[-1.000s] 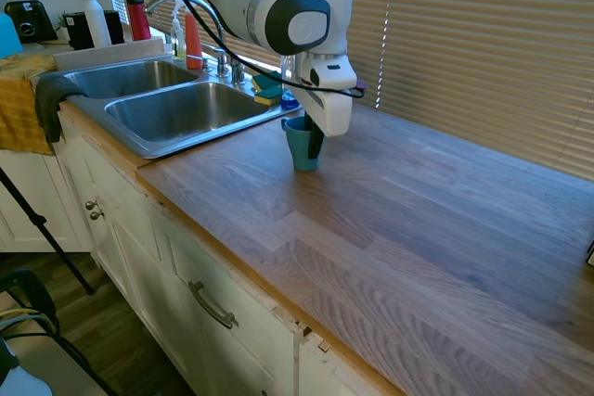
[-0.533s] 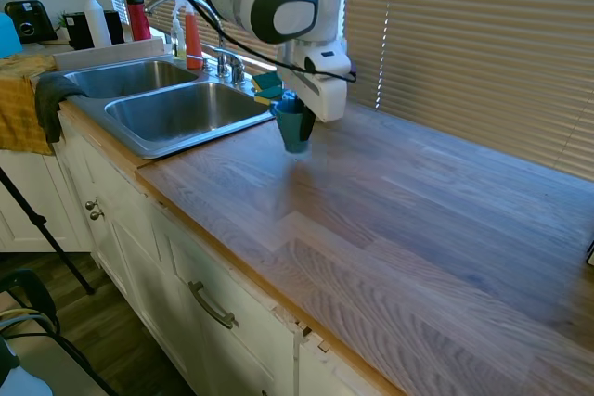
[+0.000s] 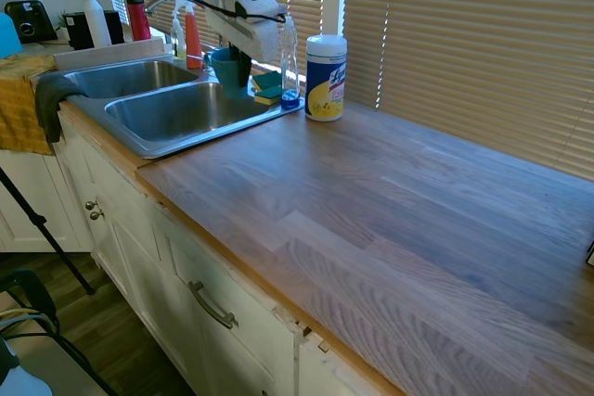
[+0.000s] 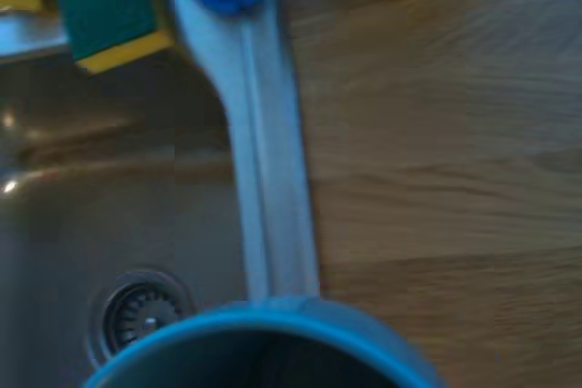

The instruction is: Put the mug in the sink

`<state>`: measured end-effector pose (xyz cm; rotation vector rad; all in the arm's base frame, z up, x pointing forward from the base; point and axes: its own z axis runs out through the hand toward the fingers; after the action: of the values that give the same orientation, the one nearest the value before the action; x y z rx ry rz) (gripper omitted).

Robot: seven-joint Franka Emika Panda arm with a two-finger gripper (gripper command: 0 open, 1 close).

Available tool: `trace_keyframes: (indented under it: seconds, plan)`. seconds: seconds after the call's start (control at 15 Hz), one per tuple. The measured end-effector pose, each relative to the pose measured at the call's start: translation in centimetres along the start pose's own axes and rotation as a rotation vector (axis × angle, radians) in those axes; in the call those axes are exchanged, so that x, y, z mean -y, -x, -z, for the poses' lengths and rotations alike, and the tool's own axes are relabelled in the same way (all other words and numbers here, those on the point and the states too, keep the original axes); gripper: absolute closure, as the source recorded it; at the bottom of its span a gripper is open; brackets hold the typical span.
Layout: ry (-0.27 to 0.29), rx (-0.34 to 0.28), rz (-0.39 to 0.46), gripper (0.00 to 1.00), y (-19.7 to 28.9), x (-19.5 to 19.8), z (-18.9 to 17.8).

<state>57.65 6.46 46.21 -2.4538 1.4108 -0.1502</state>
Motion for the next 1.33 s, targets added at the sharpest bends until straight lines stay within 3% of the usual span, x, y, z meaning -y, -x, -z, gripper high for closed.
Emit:
trace_keyframes:
  seconds: [0.13, 0.47, 0.93, 1.33]
  plan:
    - [-0.008, 0.014, 0.032, 1.00, 2.4, 1.8, 0.4]
    - [0.003, 0.022, 0.070, 1.00, 3.3, 4.5, -1.7]
    - [0.032, 0.034, 0.207, 1.00, 10.0, 14.3, -10.7]
    - [0.098, -0.005, 0.271, 1.00, 10.9, 17.8, -20.7]
